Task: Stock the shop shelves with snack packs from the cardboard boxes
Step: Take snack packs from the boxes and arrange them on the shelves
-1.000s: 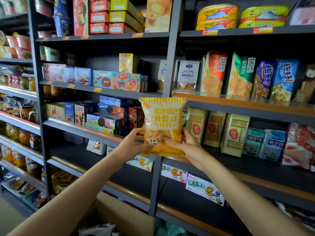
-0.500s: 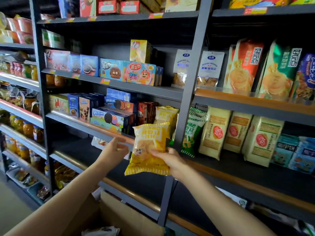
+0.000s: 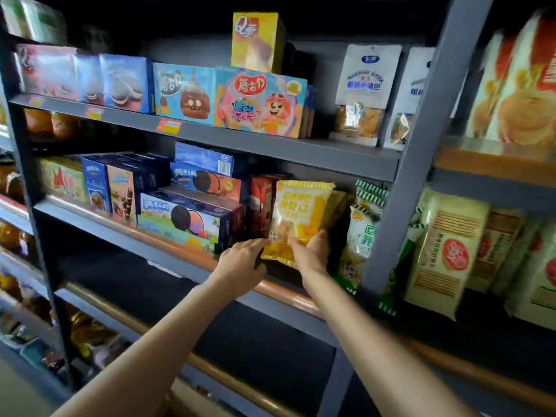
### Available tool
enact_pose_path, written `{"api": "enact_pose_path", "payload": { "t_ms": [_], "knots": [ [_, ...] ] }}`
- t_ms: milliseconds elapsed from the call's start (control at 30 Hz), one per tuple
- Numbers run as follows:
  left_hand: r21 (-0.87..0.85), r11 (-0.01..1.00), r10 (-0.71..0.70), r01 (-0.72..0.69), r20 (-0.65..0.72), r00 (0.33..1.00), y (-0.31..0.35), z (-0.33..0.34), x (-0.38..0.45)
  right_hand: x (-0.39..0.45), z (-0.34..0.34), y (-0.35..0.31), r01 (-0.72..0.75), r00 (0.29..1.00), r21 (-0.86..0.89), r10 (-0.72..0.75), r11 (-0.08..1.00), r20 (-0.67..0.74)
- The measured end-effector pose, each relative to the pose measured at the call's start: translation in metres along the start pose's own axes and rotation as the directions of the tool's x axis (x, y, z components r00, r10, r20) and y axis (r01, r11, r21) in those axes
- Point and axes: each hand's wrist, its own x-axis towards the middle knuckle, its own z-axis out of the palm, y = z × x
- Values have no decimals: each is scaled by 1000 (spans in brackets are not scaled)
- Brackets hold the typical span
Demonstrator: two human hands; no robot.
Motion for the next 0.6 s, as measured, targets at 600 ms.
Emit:
{"api": "enact_pose_path", "payload": {
  "t_ms": [600],
  "knots": [
    [-183,909,-409,374,-222,885,-91,57,-204,-172,42,77,776,598,-131,-655,616,463]
  ]
}}
